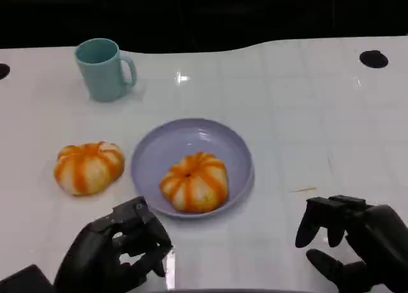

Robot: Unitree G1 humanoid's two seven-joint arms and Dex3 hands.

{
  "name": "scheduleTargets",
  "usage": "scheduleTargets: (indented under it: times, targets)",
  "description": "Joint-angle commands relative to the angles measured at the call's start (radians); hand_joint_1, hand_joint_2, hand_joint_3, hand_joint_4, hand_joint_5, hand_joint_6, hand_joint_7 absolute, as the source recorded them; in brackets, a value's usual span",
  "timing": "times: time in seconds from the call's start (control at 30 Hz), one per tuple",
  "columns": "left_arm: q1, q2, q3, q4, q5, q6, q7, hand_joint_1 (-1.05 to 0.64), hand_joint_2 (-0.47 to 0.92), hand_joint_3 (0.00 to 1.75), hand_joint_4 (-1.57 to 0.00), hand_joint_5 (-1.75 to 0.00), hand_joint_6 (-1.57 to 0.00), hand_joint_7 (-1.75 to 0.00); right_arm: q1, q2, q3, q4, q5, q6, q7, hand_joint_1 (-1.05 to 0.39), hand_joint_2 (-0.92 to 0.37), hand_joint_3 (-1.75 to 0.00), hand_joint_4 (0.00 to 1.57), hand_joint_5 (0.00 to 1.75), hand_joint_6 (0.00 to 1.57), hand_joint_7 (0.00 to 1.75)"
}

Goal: Grasp the bread from the table and place it into the plate.

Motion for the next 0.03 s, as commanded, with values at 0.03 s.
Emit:
scheduleTargets:
  times: [0.03]
  targets:
    - [0.009,0.011,0.007,0.002,0.010,-0.026,0.002,-0.55,0.92,0.30,-0.66,-1.75,-0.60,-1.51,0.004,-0.012,-0.008,-0.012,0.013,0.003,0.001,-0.09,-0.24,-1.17,0.73,1.72,0.68,1.44]
